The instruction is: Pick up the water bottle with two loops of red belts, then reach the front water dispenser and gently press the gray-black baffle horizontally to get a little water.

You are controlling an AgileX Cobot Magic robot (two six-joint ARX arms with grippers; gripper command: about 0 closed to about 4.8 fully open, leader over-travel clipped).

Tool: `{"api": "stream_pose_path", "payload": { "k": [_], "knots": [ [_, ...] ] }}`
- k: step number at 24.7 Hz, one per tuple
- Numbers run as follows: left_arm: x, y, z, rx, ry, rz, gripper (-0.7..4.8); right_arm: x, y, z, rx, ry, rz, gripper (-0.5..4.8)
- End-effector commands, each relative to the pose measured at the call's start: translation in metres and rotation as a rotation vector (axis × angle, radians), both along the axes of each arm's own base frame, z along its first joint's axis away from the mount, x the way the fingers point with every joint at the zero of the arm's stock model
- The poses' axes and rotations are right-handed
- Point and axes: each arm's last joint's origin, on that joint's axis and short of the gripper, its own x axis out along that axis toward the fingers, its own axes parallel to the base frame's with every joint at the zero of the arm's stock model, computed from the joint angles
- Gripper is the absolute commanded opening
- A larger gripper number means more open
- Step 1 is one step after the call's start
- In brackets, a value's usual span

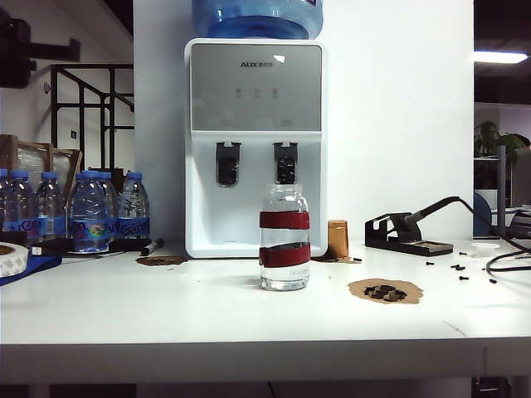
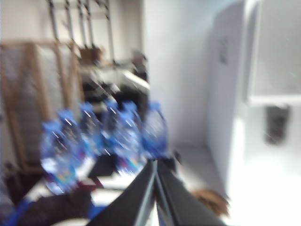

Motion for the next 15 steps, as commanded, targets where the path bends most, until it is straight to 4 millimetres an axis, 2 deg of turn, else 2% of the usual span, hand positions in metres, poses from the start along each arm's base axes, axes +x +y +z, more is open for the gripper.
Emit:
{"api": "stream_pose_path", "payload": {
  "k": [1,3,7,11,15],
  "knots": [
    [-0.007,0.001,-0.009,-0.024,0.143,-0.04,-0.04,-0.009,-0.003,-0.002,-0.002,0.029,-0.02,-0.05],
    [-0.013,0.004,-0.013,-0.001,0.221,0.01,-0.04,-0.017,-0.004,-0.011,-0.014,0.083,-0.024,-0.05],
    [-0.017,0.014,-0.02,0.061,0.317,0.085,-0.04,-0.039,-0.01,-0.029,0.057,0.047,-0.042,-0.05],
    [-0.03,0.021,-0.005,0.029,0.24,0.093,-0.04,-0.054,-0.014,-0.043,0.137,0.03,-0.065,-0.05],
    [-0.053,0.028,0.012,-0.011,0.125,0.077,-0.04,-0.066,-0.017,-0.055,0.145,0.046,-0.077,-0.05]
  ]
}}
